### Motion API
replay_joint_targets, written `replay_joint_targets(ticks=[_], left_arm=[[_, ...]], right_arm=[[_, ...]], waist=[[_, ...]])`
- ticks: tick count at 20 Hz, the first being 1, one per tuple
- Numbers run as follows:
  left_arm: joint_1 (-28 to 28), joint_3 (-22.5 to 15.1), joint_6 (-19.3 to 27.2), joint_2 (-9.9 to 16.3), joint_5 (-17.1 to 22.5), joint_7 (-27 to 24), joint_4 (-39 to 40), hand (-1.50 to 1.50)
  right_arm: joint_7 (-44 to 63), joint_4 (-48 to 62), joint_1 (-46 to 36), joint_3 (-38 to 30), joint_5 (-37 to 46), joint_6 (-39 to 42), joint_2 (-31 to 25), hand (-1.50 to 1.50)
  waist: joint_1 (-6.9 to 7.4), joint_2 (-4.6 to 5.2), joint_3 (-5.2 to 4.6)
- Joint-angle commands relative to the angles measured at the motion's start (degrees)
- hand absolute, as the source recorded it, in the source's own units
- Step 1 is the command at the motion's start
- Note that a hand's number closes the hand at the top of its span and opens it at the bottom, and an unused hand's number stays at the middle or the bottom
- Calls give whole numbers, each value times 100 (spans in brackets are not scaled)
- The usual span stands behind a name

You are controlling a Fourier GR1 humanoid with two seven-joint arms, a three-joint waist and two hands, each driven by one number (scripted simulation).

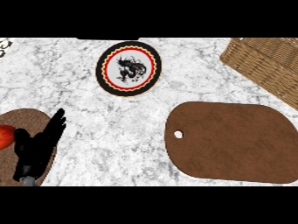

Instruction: Pick the cupcake from the cutting board and place it in the basket

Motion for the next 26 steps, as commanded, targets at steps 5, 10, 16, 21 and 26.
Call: replay_joint_targets(ticks=[5, 10, 16, 21, 26], left_arm=[[140, -106, 5, -67, -63, 514, 449, 0], [160, -101, 81, -151, -102, 452, 398, 0], [551, -69, -37, -103, -82, 346, 368, 0], [380, 55, -167, -153, -27, 87, 729, 0], [118, 152, 7, -124, -91, 496, 592, 0]], right_arm=[[-828, 234, 544, -460, -502, -680, 160, 150], [-329, 746, 922, -314, 64, -1138, -177, 150], [-733, 946, 989, -76, 116, -136, -399, -150], [-1046, 847, 954, -180, -28, -164, -554, -150], [-1258, 368, 1284, -309, -236, -678, -427, -150]], waist=[[-48, 40, -76], [-72, 51, -85], [-92, -8, -84], [-114, 7, -85], [-233, -36, -83]])
